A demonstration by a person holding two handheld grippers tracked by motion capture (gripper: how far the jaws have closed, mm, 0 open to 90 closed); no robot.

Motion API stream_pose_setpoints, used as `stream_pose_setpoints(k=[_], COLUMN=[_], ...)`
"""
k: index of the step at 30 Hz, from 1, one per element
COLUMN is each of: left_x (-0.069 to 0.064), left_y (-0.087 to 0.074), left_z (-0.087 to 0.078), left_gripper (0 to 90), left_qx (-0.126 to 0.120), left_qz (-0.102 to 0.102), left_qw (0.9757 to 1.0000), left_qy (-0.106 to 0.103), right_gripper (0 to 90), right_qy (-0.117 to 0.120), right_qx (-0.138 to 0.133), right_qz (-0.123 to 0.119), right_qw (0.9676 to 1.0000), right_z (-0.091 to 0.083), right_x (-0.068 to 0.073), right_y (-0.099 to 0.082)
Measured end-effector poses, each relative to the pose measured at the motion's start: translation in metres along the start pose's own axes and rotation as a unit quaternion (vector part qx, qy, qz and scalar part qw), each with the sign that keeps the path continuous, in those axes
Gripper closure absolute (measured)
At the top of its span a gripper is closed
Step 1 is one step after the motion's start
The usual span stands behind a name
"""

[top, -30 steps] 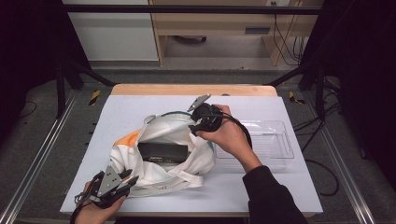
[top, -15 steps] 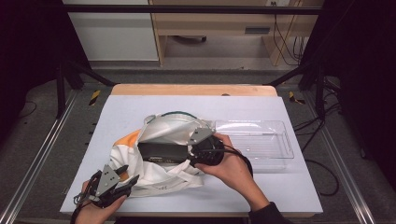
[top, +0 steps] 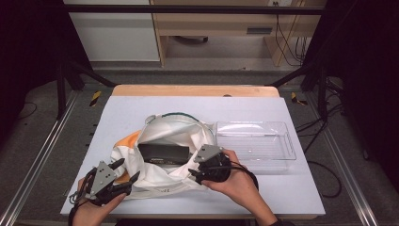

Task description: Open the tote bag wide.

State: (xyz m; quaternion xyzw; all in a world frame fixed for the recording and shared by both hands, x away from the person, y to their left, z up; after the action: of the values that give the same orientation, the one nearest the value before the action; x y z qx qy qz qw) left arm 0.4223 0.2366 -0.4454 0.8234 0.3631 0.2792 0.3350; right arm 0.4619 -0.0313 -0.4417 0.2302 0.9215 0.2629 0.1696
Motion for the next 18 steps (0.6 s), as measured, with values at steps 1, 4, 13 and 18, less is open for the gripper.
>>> stream_pose_setpoints(k=[1,4,13,18], left_x=[0.001,0.003,0.018,0.026], left_y=[0.004,0.014,0.045,0.063], left_z=[-0.001,-0.002,0.011,0.018], left_gripper=[30.7,29.3,24.8,23.3], left_qx=[-0.003,-0.008,-0.001,0.001], left_qz=[0.003,0.004,0.018,0.026], left_qw=[1.0000,0.9999,0.9998,0.9997], left_qy=[0.002,0.005,0.005,0.004], right_gripper=[34.9,36.1,36.0,35.7], right_qy=[-0.001,0.002,0.004,0.003], right_qx=[-0.005,-0.016,-0.012,-0.023], right_qz=[0.003,0.013,0.007,0.005], right_qw=[1.0000,0.9998,0.9999,0.9997], right_z=[0.000,0.000,0.000,-0.007], right_x=[0.002,0.004,0.008,0.010], right_y=[-0.004,-0.009,-0.009,-0.002])
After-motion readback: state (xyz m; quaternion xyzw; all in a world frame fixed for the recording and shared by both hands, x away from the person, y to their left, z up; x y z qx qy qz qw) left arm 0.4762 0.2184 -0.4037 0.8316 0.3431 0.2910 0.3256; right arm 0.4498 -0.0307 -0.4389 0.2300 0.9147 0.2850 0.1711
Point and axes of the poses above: each handheld gripper's, and its own axes: z roughly forward along the jaws, y roughly out of its top, x roughly to its left, the point moved 6 cm from there along z, roughly forward along the jaws, and after that the axes turned 13 degrees about x, right-handed, at the moved point
